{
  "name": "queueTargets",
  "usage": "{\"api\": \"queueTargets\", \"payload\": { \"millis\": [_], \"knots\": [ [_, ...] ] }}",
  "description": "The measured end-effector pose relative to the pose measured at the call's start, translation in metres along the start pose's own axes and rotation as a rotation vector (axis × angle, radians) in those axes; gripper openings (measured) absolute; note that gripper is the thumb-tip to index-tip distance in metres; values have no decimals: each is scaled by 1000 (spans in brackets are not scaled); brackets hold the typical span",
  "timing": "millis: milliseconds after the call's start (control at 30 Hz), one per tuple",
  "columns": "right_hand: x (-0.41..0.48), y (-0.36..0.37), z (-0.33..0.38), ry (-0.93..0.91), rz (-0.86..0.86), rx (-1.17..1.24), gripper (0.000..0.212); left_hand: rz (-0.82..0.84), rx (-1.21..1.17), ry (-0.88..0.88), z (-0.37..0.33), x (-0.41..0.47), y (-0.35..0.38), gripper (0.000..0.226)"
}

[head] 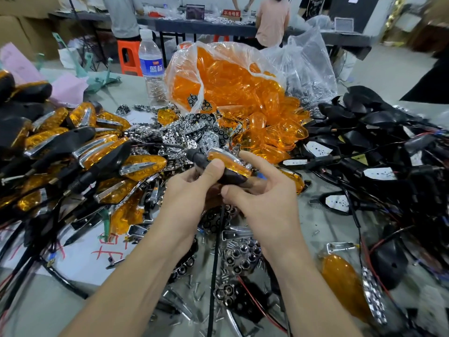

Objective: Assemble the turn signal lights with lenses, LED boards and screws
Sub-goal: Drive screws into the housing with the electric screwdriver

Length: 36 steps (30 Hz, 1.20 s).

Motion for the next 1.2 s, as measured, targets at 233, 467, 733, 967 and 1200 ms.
{"api": "queueTargets", "payload": {
  "millis": [233,467,733,967,1200],
  "knots": [
    [-2,1,7,-136,-13,-95,51,73,-95,-84,-3,-5,-2,44],
    [-2,0,15,-130,47,-133,46,27,-90,-83,-5,-6,-3,29],
    [0,-18,24,-202,-162,17,43,95,166,-33,-10,-15,5,28],
    [16,-55,20,140,-83,740,38,-443,306,618,-62,-36,-39,25],
    [12,-49,8,413,-68,937,41,-292,430,135,-40,-3,-59,26]
  ]
}}
Point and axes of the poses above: each hand's wrist, its own x-axis towards the middle knuckle, its own y-axis out of the palm, z = x × y, the point moved 6 cm from there along x, towards the middle knuckle, and after that the axes turned 4 degrees about x, right-handed, at the moved point
